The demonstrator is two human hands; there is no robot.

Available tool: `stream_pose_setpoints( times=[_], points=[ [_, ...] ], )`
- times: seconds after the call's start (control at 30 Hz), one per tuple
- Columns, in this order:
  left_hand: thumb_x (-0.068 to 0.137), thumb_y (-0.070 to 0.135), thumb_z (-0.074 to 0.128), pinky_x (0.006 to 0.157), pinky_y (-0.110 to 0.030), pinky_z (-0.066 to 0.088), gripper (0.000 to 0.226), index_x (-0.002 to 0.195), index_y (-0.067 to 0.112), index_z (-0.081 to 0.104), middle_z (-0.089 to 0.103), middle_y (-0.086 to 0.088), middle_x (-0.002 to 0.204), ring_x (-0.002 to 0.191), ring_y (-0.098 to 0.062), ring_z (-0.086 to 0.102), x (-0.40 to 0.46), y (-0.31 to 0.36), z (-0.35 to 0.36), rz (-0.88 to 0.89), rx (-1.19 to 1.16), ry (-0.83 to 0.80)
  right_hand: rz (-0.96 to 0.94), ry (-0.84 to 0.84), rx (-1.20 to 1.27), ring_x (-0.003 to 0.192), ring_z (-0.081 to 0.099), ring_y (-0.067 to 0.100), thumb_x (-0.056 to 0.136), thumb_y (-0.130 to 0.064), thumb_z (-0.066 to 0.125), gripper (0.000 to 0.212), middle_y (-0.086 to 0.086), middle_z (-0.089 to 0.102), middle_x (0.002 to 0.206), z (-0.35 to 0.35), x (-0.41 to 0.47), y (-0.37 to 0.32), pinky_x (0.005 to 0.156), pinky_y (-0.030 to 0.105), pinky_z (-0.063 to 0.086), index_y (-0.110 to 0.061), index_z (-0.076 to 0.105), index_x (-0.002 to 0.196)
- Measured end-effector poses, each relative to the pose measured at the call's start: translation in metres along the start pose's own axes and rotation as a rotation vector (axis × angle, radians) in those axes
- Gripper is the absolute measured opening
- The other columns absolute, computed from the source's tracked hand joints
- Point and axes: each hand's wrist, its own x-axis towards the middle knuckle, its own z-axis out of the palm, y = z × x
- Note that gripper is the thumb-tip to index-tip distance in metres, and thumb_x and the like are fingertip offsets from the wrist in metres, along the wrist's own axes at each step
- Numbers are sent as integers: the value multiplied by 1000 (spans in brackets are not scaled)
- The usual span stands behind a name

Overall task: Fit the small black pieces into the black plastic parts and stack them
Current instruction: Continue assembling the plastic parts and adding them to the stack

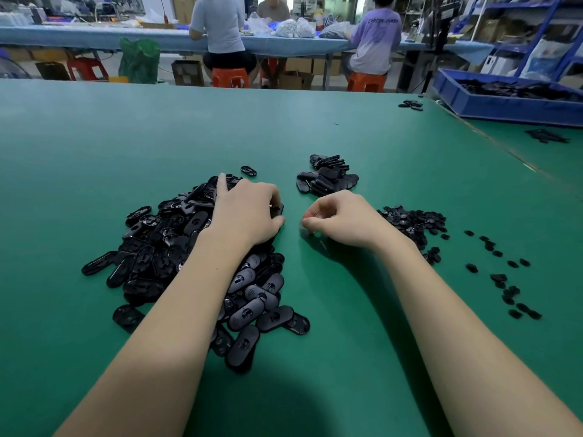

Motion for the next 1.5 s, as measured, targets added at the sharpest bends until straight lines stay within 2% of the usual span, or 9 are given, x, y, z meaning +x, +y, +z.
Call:
stream_pose_setpoints(
  times=[0.23, 0.4, 0.63, 0.83, 0.93, 1.1, 1.2, 1.33, 1.5],
  points=[
    [86, 28, 64, 118, -41, 22, 11, 97, 28, 66, 68, 9, 100, 109, -21, 56, -2, 8, 5, 17, -103, 93, 12, 8, -16, 59, 59, -10, 85, -29, 73, 8, -13, 74, 71, 0, -1, -3, 51, 3, 37, -30, 76, 77],
    [84, 20, 65, 89, -30, 35, 18, 99, 28, 65, 71, 9, 100, 104, -22, 59, -4, 12, 2, 41, -201, 124, 82, 66, -54, 83, 67, 5, 85, -34, 70, 6, -12, 75, 81, -2, -2, -4, 74, 25, 53, -32, 75, 82],
    [82, 6, 63, 88, -36, 53, 31, 106, 26, 60, 69, 14, 99, 88, -9, 67, -5, 20, -3, 205, -557, 31, 142, 182, 226, 56, 55, 1, 87, -34, 75, 6, -5, 77, 85, -7, -2, -3, 65, 23, 50, -28, 77, 87],
    [82, 24, 73, 91, -38, 51, 31, 111, 29, 62, 67, 12, 104, 98, -14, 61, -3, 22, 0, 216, -505, 75, 172, 121, 394, 46, 46, -1, 90, -27, 74, 5, -12, 77, 76, -20, -8, -3, 45, 11, 36, -24, 77, 89],
    [83, 26, 74, 91, -39, 52, 23, 103, 31, 66, 68, 17, 96, 99, -11, 63, -3, 22, 0, 187, -502, 70, 236, 58, 337, 56, 55, 1, 92, -38, 71, 12, -14, 78, 81, -34, -10, 0, 51, 17, 39, -27, 76, 94],
    [81, 25, 74, 89, -39, 53, 23, 102, 30, 67, 68, 17, 92, 98, -12, 62, -5, 24, 1, 177, -505, 62, 322, 380, -29, 90, 66, 12, 90, -31, 63, 13, -14, 75, 86, -62, -13, 26, 80, 28, 53, -30, 75, 87],
    [81, 24, 74, 88, -40, 53, 23, 102, 30, 67, 68, 16, 92, 97, -12, 62, -6, 27, 2, 177, -517, 64, 371, 345, -141, 101, 65, 18, 88, -24, 63, 17, -10, 74, 95, -69, -20, 38, 90, 33, 54, -33, 77, 91],
    [81, 24, 74, 87, -39, 53, 23, 102, 31, 67, 69, 15, 94, 98, -11, 62, -7, 29, 1, 178, -518, 66, 391, 312, -274, 100, 64, 18, 85, -30, 71, 9, -9, 74, 97, -66, -20, 41, 79, 29, 49, -36, 77, 90],
    [80, 24, 74, 87, -39, 53, 24, 102, 30, 67, 68, 14, 94, 97, -12, 62, -7, 29, 1, 179, -513, 72, 423, 306, -327, 103, 64, 23, 86, -25, 71, 12, -2, 73, 105, -58, -17, 38, 80, 30, 50, -35, 77, 92]
  ],
)
